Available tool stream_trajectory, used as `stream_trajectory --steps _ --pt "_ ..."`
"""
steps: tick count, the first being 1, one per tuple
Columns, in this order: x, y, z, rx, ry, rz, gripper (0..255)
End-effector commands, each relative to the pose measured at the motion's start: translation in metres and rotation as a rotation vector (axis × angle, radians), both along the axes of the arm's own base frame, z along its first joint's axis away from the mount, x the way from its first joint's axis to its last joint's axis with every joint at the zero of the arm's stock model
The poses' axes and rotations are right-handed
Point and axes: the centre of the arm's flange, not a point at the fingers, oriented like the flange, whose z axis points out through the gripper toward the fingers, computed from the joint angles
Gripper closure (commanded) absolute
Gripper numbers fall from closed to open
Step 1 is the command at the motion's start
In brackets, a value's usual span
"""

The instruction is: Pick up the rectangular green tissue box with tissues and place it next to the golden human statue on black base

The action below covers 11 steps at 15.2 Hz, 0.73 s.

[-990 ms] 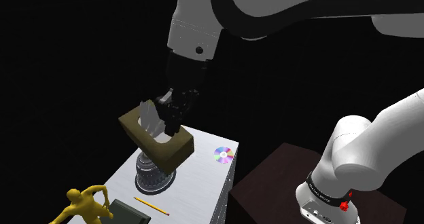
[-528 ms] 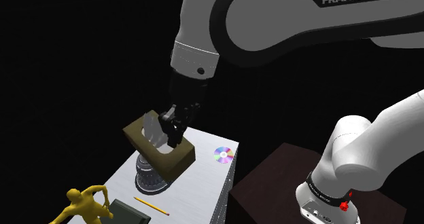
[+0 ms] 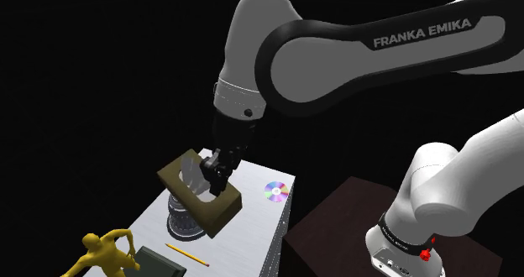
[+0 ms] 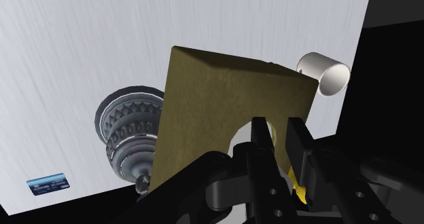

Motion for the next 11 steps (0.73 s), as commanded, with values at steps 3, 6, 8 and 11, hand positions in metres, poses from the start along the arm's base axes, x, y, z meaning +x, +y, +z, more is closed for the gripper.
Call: stream_trajectory --steps 3,6,8,11 --pt "-0.002 -0.001 -0.021 0.000 -0.001 0.000 255" --pt "-0.002 -0.001 -0.037 0.000 -0.001 0.000 255" --pt "-0.002 -0.001 -0.047 0.000 -0.001 0.000 255" --pt "-0.002 -0.001 -0.063 0.000 -0.001 0.000 255"
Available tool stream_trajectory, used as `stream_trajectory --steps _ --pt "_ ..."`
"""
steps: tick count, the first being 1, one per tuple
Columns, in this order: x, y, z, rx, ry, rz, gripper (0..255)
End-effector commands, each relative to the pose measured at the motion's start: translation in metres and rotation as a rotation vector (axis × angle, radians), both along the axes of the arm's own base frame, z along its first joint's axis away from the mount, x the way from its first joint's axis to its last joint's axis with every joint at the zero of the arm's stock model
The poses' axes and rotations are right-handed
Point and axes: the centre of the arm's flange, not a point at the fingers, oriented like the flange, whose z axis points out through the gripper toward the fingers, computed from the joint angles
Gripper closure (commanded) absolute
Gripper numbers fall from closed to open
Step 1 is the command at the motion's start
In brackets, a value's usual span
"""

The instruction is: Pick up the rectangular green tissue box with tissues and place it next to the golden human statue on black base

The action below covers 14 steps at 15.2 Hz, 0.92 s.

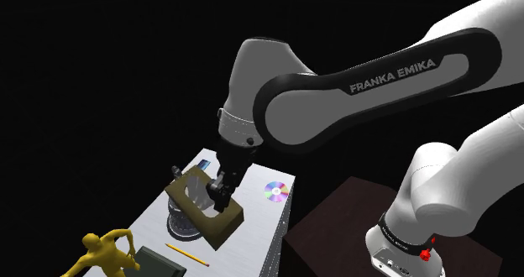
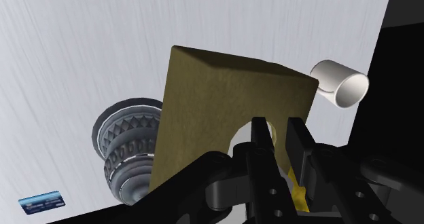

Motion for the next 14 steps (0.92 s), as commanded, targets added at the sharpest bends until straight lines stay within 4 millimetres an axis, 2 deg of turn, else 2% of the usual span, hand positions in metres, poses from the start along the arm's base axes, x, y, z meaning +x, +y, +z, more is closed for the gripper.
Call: stream_trajectory --steps 1,14 --pt "-0.001 0.000 -0.011 0.000 -0.001 0.000 255" --pt "-0.001 0.000 -0.080 0.000 -0.001 0.000 255"
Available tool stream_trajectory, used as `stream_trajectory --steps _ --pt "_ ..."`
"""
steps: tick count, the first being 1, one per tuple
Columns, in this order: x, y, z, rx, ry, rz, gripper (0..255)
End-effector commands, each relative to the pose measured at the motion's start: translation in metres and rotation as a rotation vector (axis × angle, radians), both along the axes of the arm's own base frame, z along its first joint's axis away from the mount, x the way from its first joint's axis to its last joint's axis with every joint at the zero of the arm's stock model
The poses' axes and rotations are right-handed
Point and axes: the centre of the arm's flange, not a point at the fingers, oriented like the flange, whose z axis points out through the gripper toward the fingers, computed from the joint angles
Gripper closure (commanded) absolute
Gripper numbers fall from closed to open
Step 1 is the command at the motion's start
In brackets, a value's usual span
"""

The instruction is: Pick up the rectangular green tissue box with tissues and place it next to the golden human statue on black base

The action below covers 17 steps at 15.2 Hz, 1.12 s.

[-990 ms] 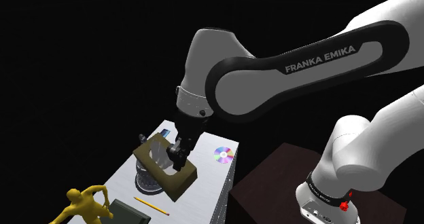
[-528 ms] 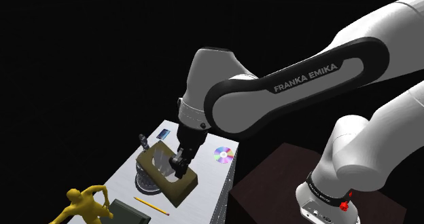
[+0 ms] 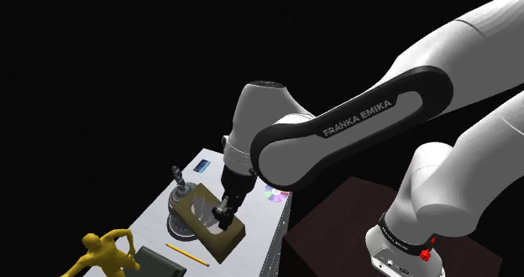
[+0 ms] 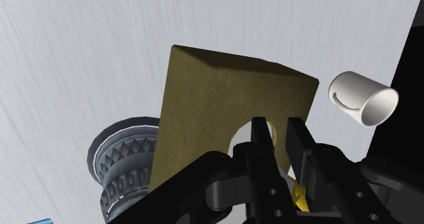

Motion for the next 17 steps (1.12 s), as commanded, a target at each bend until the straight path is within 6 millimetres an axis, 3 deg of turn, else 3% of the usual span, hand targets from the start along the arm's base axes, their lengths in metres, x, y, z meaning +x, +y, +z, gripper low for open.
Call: stream_trajectory --steps 1,17 --pt "0.001 0.000 -0.011 0.000 -0.001 0.000 255" --pt "0.001 0.000 -0.095 0.000 -0.001 0.000 255"
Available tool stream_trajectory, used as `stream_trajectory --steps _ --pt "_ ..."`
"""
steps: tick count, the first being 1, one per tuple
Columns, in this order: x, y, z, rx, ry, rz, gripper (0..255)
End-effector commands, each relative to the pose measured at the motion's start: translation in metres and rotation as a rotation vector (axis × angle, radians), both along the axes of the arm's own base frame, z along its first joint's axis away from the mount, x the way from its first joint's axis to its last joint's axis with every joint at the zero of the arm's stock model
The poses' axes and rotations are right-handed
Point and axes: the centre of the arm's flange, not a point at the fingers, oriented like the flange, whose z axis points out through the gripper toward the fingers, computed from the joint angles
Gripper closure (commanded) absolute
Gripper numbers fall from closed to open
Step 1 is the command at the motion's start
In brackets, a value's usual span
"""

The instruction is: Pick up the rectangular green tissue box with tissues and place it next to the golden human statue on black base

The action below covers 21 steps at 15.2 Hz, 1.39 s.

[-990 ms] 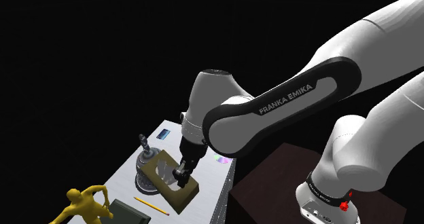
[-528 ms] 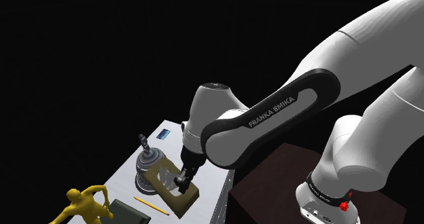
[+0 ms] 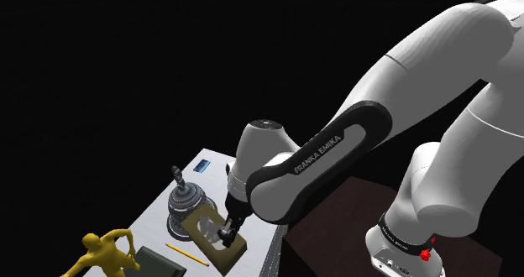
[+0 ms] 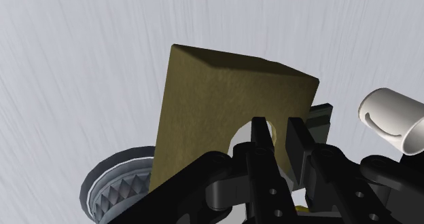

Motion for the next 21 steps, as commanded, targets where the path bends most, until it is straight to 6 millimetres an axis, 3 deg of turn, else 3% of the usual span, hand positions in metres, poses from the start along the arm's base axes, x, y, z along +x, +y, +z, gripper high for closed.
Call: stream_trajectory --steps 1,18,21 --pt "0.000 0.000 -0.010 0.000 -0.001 0.000 255" --pt "0.000 0.000 -0.100 0.000 -0.001 0.000 255" --pt "0.000 0.000 -0.103 0.000 -0.001 0.000 255"
